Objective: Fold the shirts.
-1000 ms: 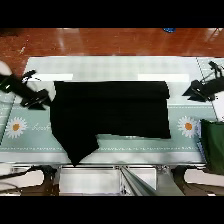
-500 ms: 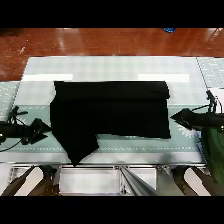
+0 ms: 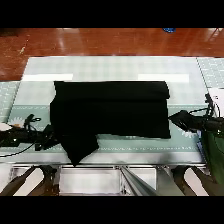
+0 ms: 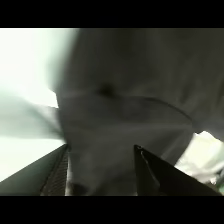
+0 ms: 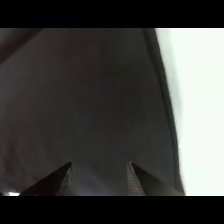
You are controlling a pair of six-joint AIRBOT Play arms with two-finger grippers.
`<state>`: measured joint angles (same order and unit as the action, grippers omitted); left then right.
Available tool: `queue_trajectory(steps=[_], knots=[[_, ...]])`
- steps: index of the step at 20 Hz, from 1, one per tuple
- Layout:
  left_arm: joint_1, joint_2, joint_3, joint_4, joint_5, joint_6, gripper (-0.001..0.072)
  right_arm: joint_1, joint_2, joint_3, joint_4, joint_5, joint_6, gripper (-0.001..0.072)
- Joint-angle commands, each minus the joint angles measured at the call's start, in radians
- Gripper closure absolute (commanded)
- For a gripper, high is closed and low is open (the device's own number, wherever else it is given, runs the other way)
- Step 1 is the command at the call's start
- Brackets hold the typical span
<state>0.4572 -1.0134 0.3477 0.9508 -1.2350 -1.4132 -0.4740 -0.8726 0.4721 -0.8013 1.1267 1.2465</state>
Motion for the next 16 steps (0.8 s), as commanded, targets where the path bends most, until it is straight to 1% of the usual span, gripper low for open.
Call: queue_trajectory(steps=[1,2,3,4,5,8,10,13,16], knots=[[-0.144,-0.061,-0.003,-0.028,0.118,-0.009,0.0207,-0.042,0.002,0.037,-0.068,-0.008,0.015,0.0302],[-0.165,-0.071,0.008,-0.029,0.136,-0.032,0.0318,-0.088,0.002,0.063,-0.18,0.025,0.056,0.0301],[-0.172,-0.072,0.022,-0.033,0.136,-0.029,0.0611,-0.142,0.002,0.071,-0.301,0.07,0.118,0.0302],[-0.173,-0.069,0.034,-0.035,0.131,-0.007,0.0679,-0.182,0.002,0.058,-0.38,0.106,0.161,0.0302],[-0.171,-0.069,0.046,-0.035,0.126,0.011,0.0683,-0.185,0.002,0.03,-0.417,0.124,0.205,0.0302],[-0.171,-0.069,0.056,-0.035,0.125,0.015,0.0683,-0.129,0.001,-0.042,-0.342,0.166,0.18,0.0302],[-0.171,-0.069,0.056,-0.035,0.124,0.018,0.0683,-0.088,0.001,-0.053,-0.298,0.166,0.162,0.0302],[-0.171,-0.069,0.056,-0.035,0.124,0.018,0.0683,-0.051,-0.026,-0.053,-0.292,0.164,0.163,0.0302],[-0.171,-0.069,0.056,-0.035,0.117,0.018,0.0683,-0.004,-0.092,-0.053,-0.28,0.126,0.162,0.0302]])
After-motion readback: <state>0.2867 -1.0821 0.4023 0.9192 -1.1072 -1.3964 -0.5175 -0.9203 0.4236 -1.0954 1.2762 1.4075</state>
